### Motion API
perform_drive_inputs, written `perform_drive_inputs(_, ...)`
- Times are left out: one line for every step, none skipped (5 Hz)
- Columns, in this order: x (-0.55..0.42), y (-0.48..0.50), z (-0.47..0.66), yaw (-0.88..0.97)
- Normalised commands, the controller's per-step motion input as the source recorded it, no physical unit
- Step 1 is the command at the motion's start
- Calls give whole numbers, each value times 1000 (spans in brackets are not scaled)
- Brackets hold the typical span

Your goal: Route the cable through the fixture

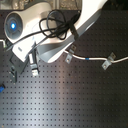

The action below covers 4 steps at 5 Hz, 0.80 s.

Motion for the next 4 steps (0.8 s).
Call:
perform_drive_inputs(84, 506, 0, -534)
perform_drive_inputs(40, 522, -3, -511)
perform_drive_inputs(-235, 438, -5, -409)
perform_drive_inputs(-294, 278, -5, -426)
